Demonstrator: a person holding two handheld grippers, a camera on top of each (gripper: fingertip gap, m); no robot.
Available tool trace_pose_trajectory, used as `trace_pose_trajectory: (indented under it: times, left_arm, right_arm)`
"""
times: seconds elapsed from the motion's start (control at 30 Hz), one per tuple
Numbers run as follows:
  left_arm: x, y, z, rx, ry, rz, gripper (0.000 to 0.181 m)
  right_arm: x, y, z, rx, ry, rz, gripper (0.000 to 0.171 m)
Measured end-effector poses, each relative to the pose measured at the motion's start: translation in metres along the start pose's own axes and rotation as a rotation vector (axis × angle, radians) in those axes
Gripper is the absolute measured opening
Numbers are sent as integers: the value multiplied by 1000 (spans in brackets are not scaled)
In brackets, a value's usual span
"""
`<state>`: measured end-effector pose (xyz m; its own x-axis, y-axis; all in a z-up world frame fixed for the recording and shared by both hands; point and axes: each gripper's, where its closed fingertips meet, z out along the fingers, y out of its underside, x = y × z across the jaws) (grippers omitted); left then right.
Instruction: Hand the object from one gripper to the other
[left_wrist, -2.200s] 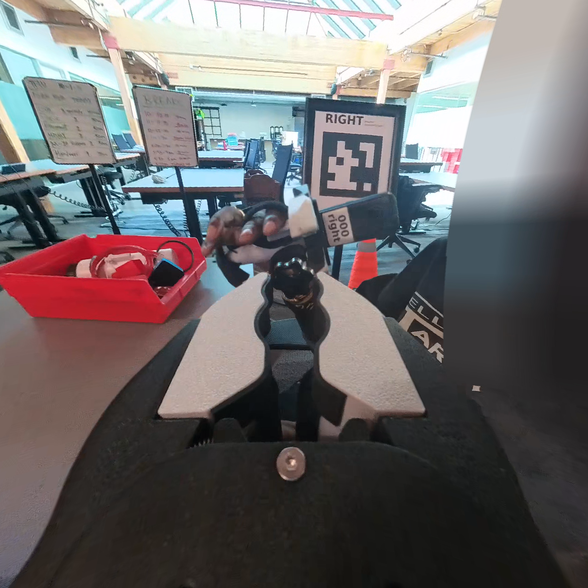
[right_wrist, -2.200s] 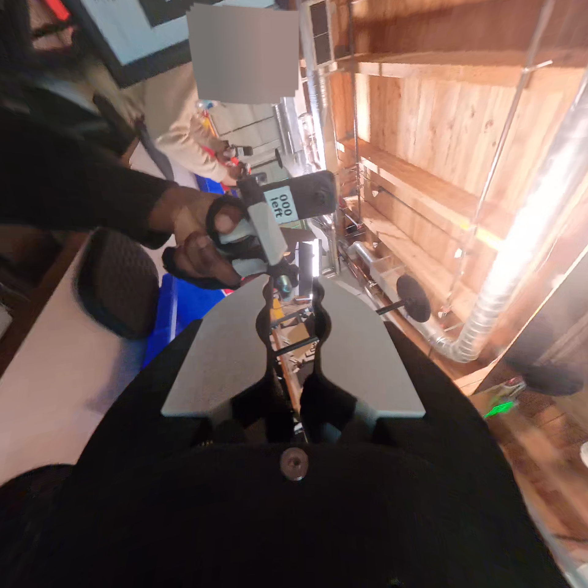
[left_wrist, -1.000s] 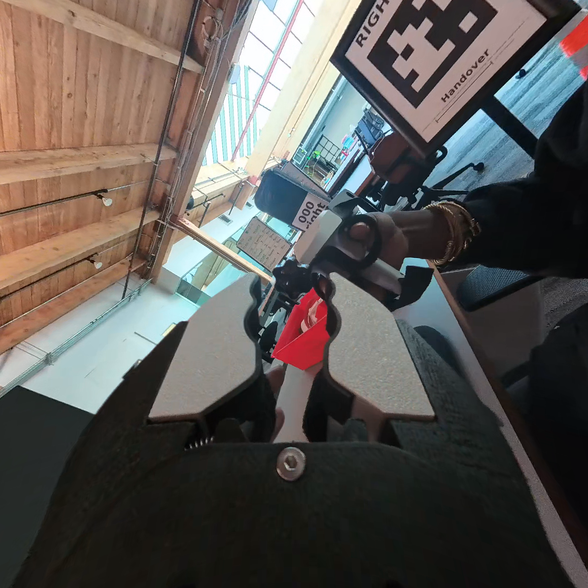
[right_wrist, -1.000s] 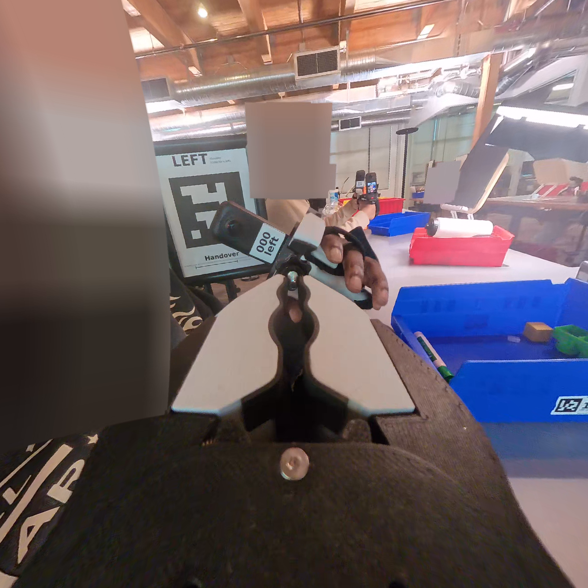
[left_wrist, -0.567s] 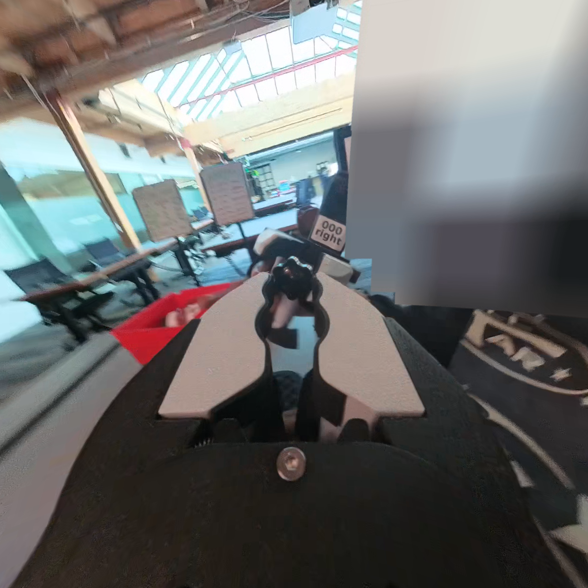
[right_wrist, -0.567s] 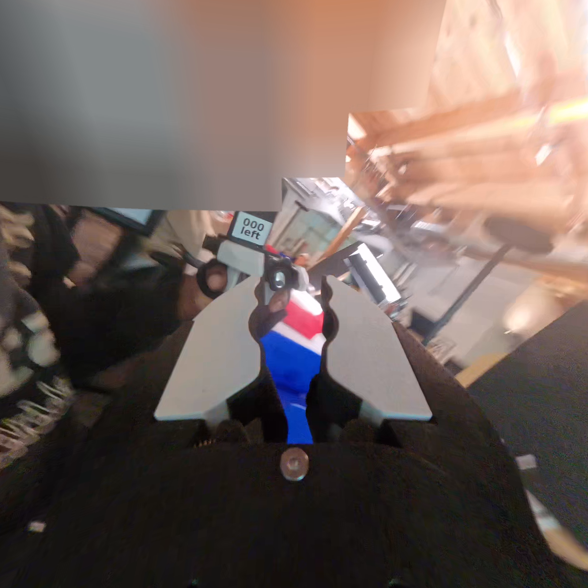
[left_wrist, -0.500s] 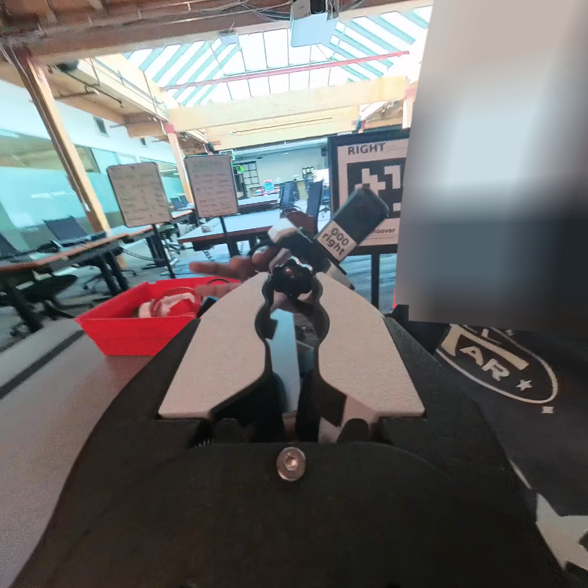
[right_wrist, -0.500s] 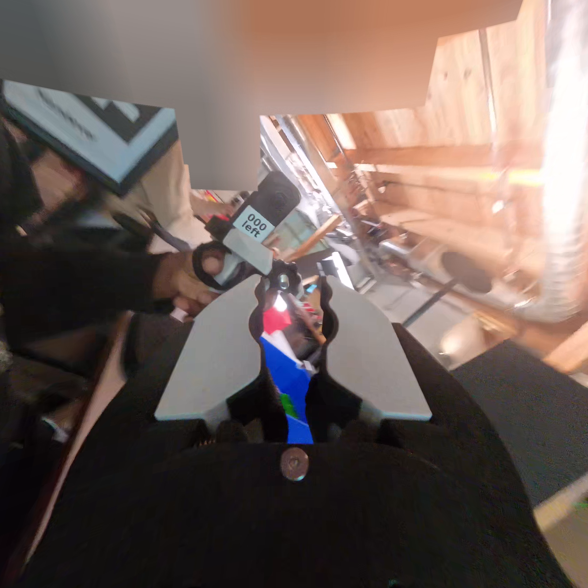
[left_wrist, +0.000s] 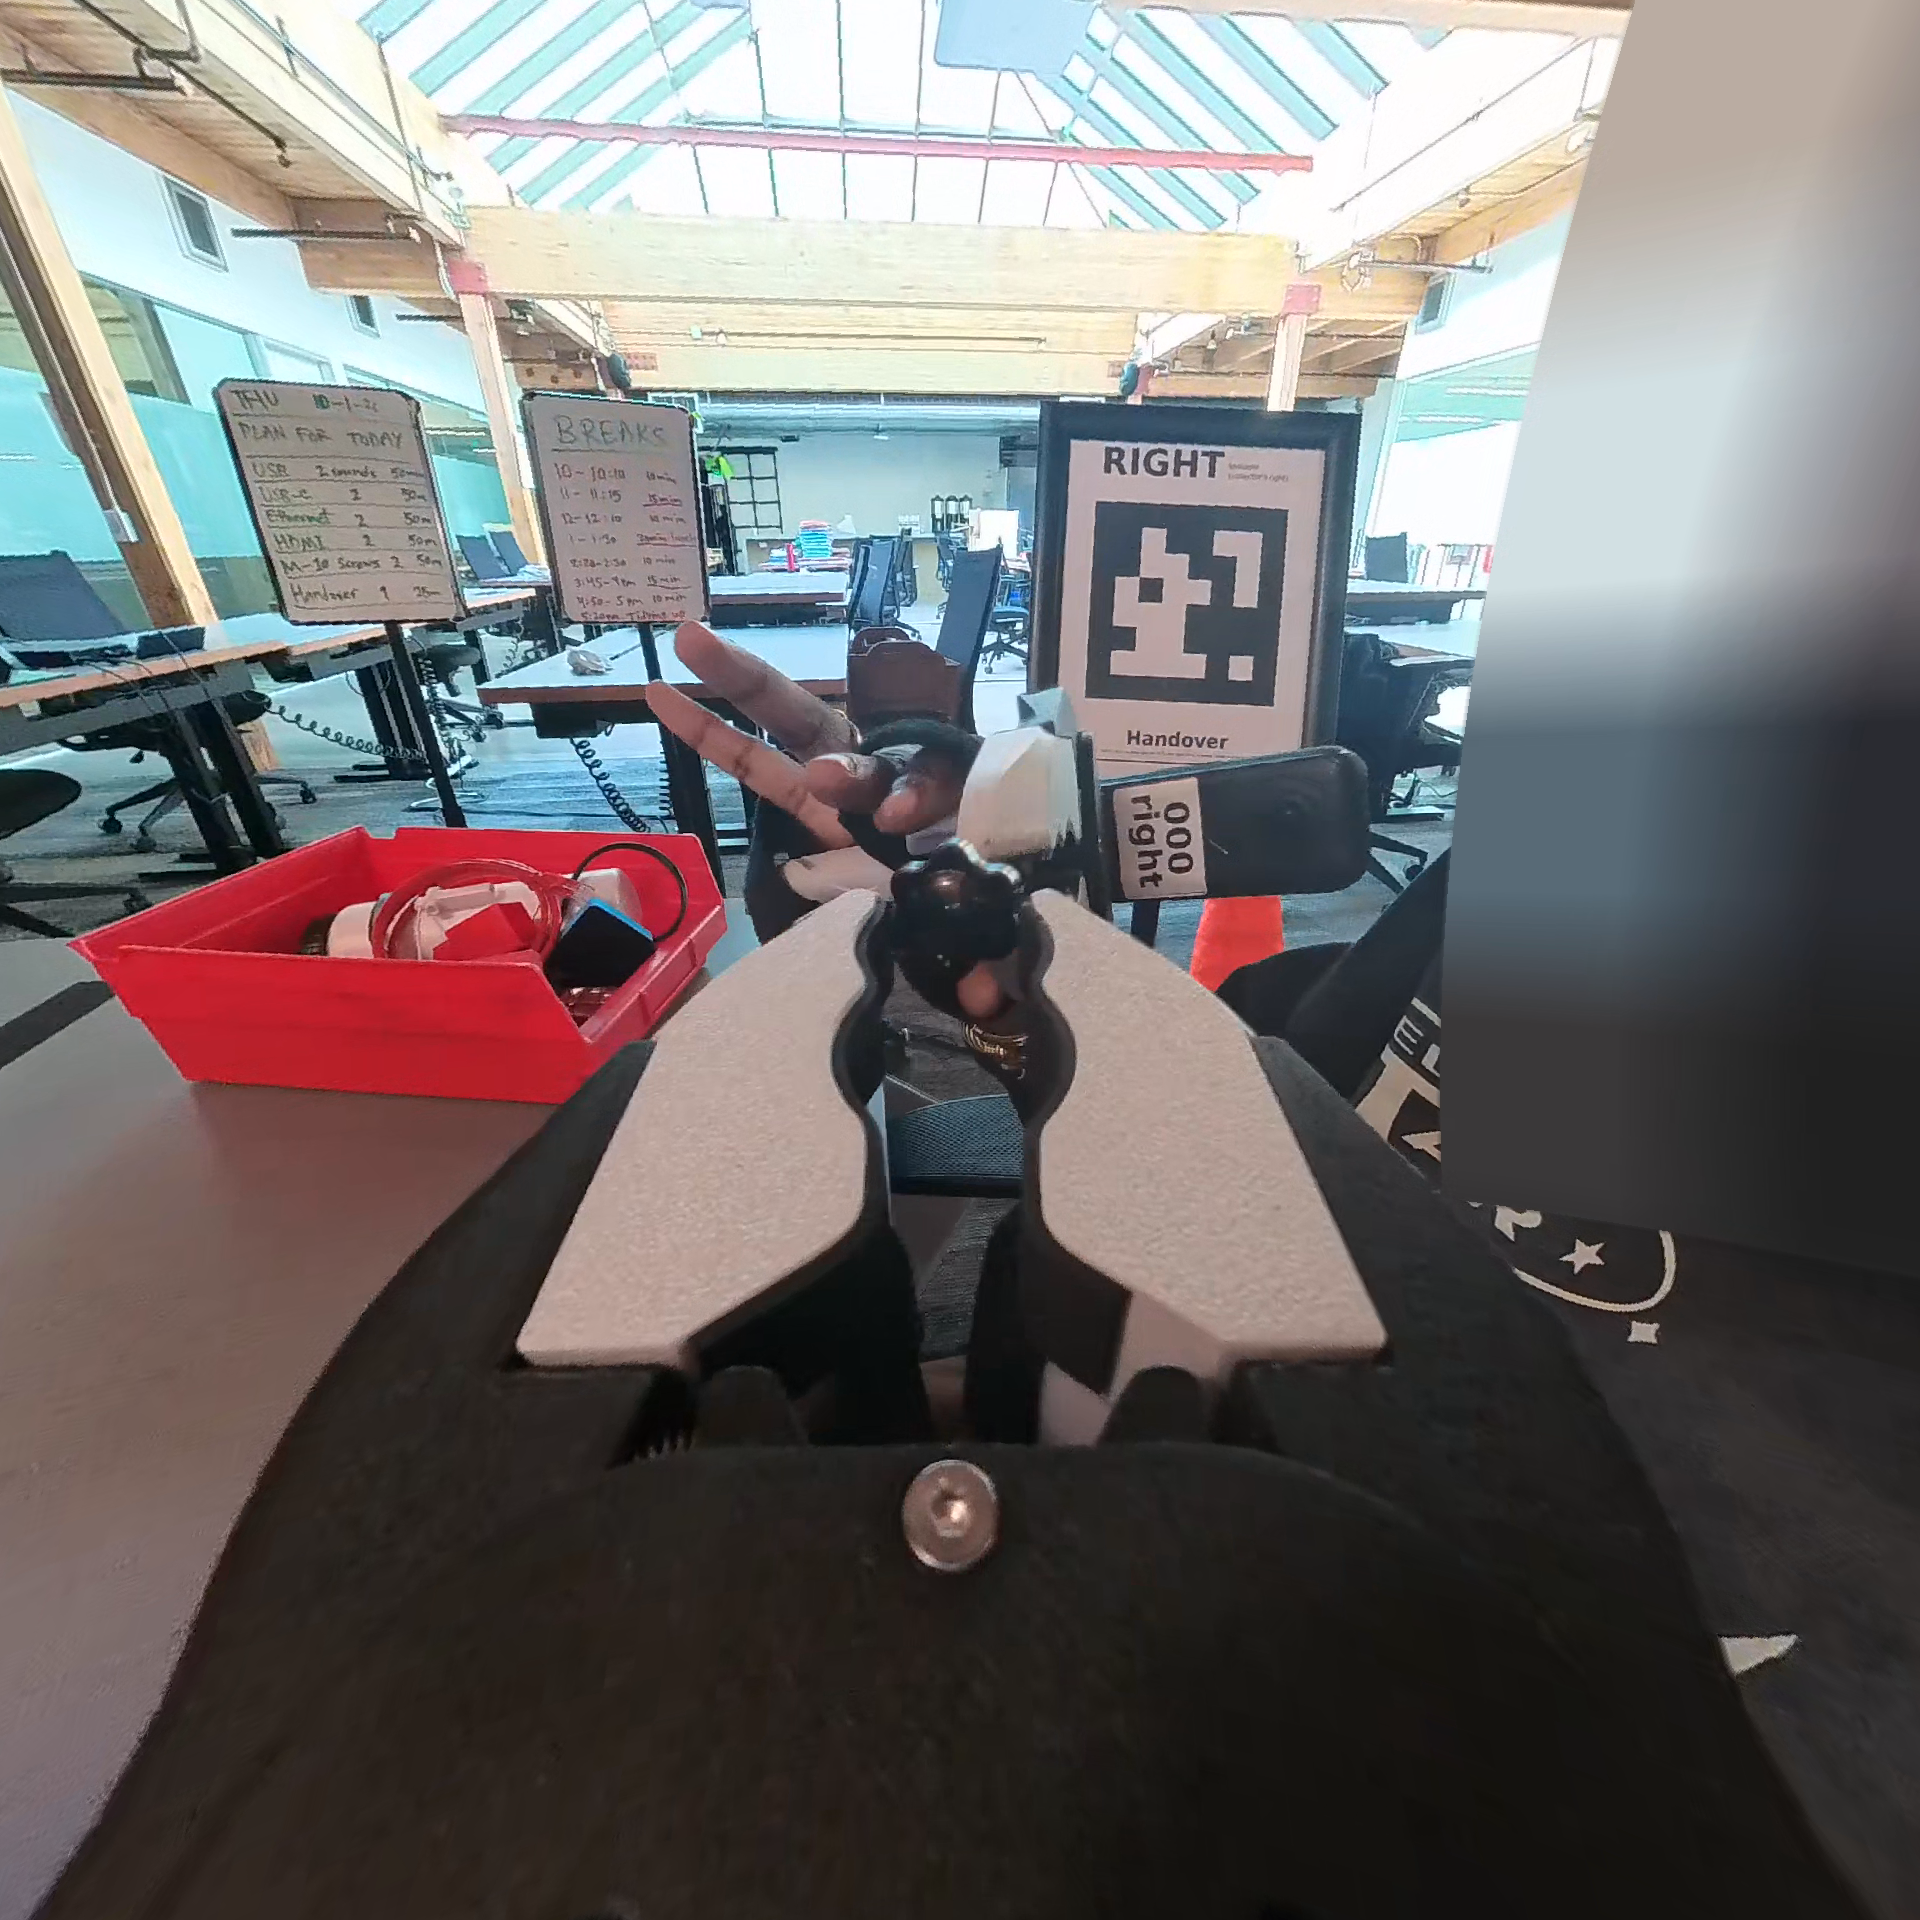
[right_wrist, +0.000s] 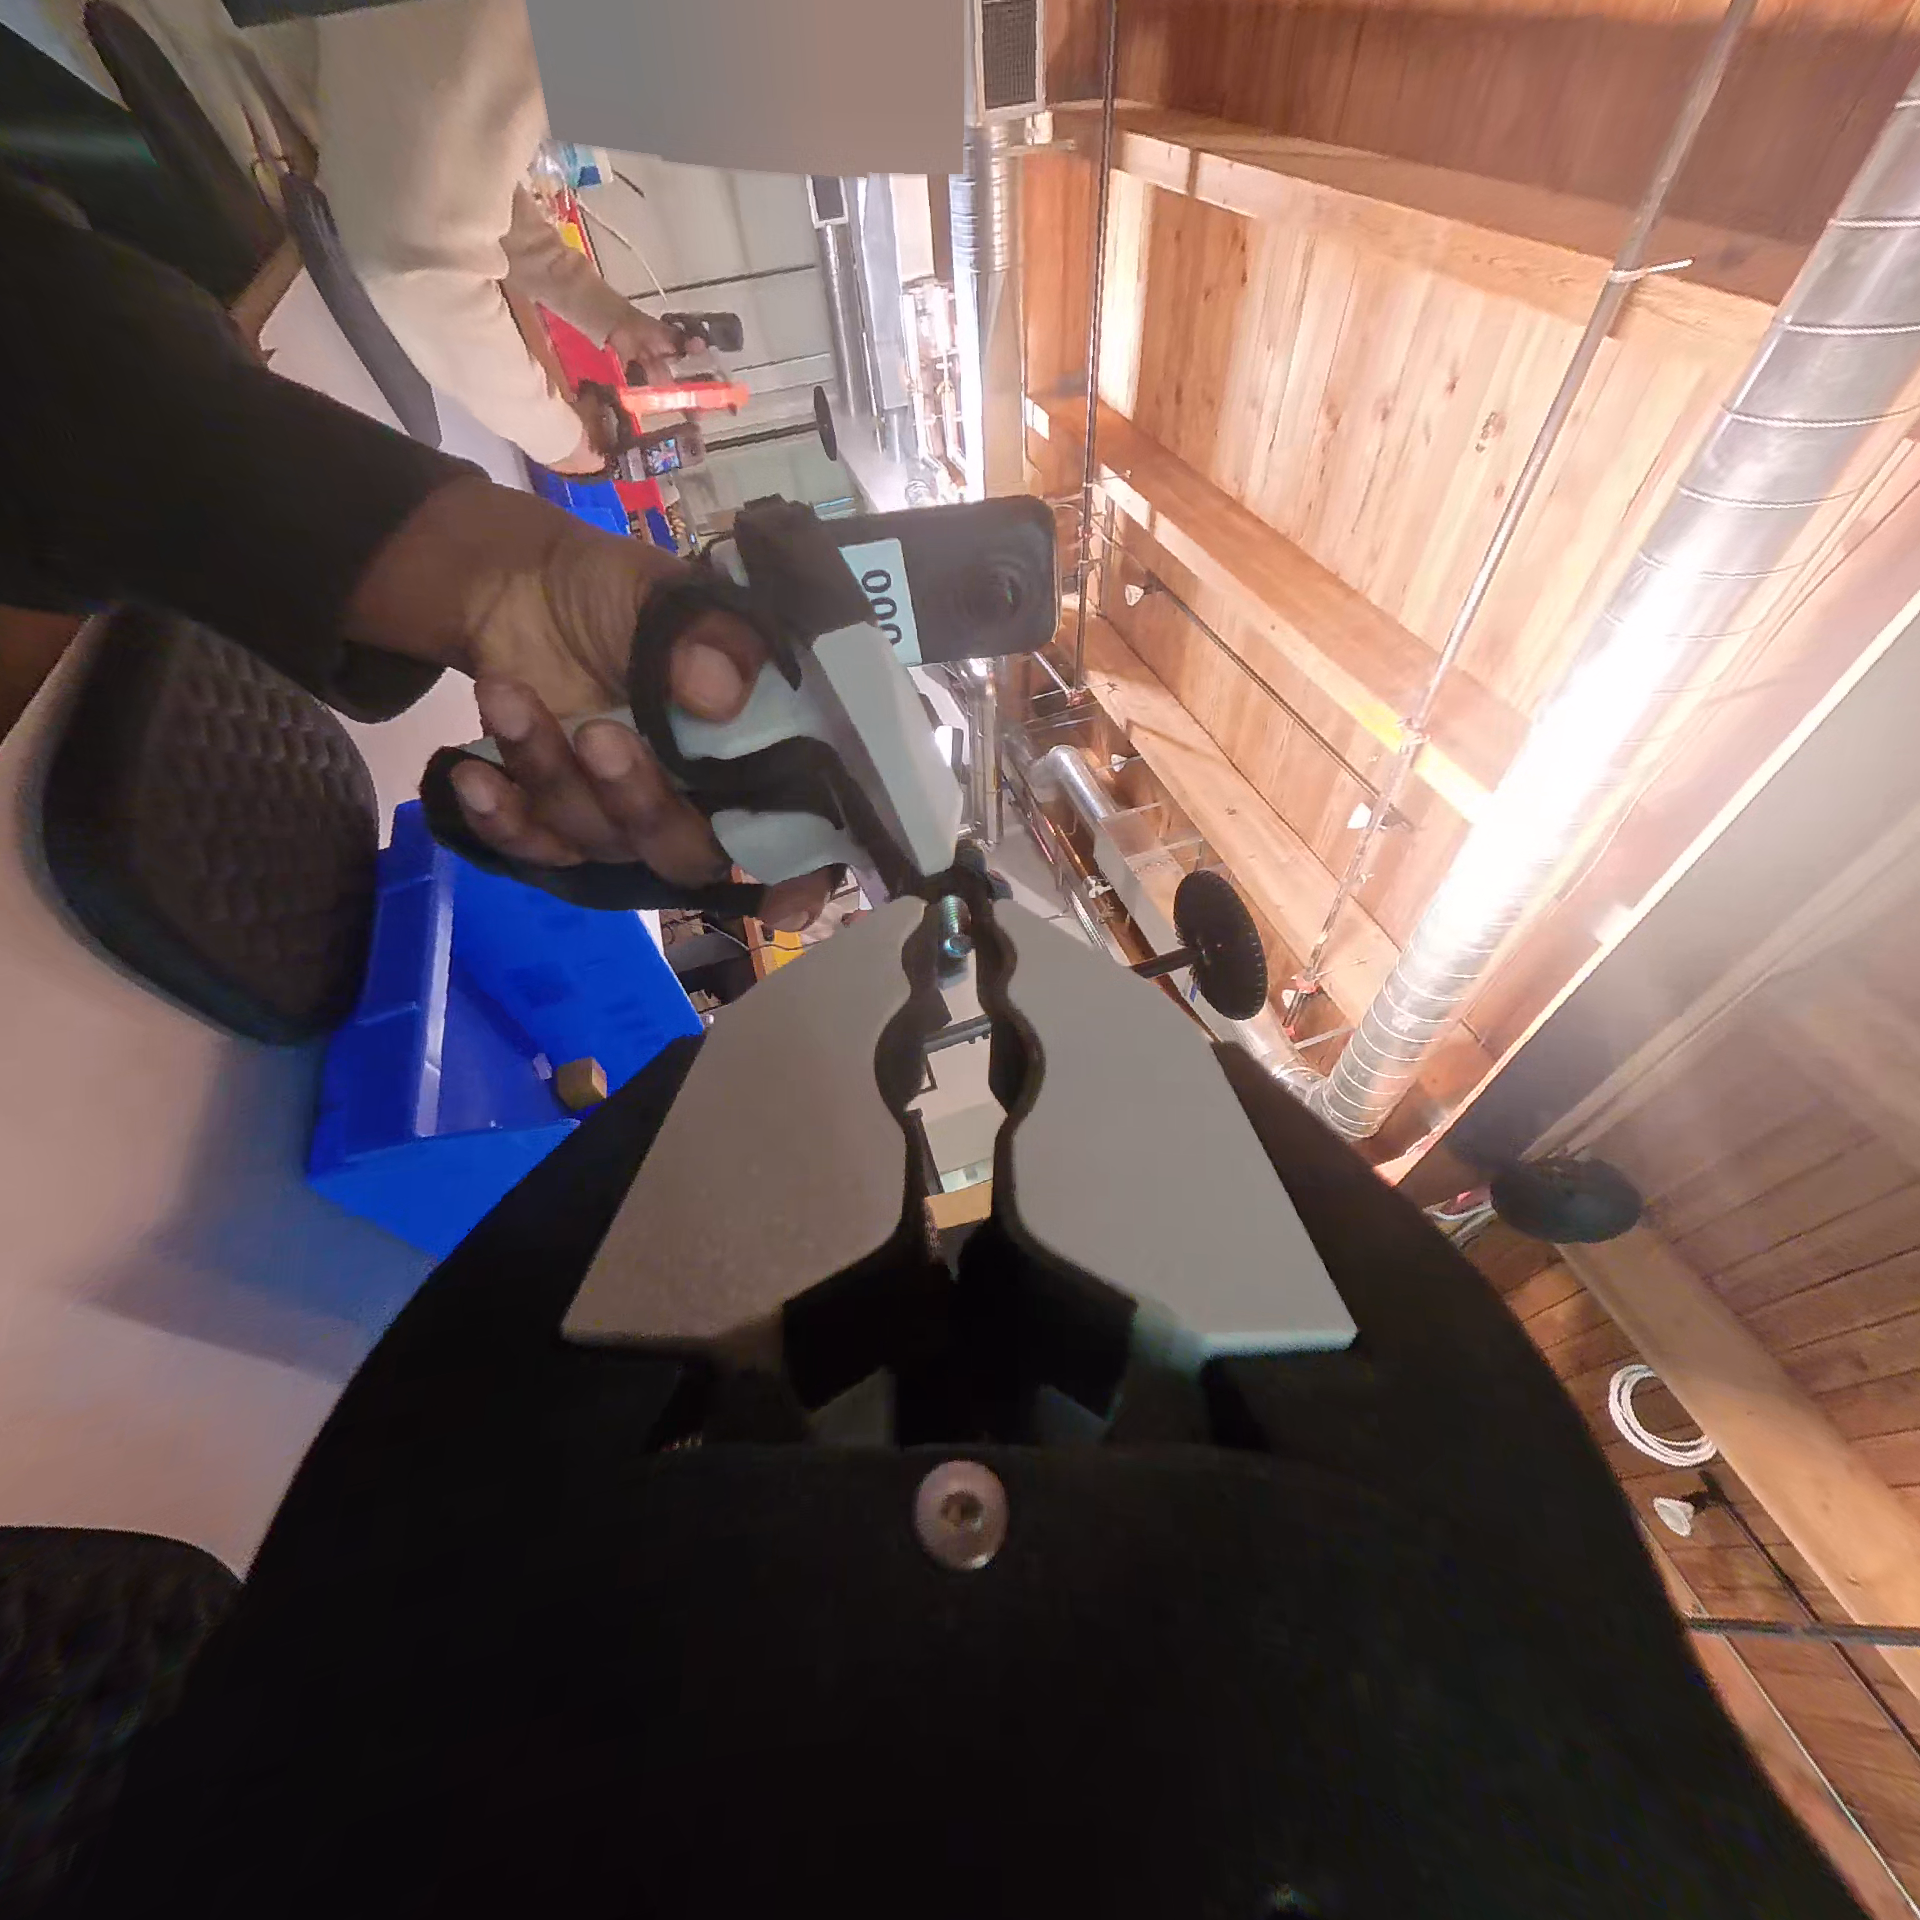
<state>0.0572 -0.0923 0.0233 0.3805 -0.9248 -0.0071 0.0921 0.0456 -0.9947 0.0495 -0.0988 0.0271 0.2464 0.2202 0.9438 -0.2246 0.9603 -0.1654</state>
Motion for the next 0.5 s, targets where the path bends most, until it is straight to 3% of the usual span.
trace_pose_trajectory:
  times: [0.2, 0.3, 0.4, 0.5]
  left_arm:
    - [1, 1, 0, -5, 2, 17, 22]
    - [-1, -3, 0, 38, -40, 157, 29]
    - [-2, -13, -2, 105, -140, 493, 47]
    - [-7, -5, -5, 4, -236, 851, 56]
  right_arm:
    - [-2, 0, 0, 2, -19, 15, 6]
    - [0, 2, 1, -7, -41, 128, 5]
    - [-1, 9, 3, -10, -109, 434, 6]
    - [0, 8, 4, 36, -202, 895, 6]
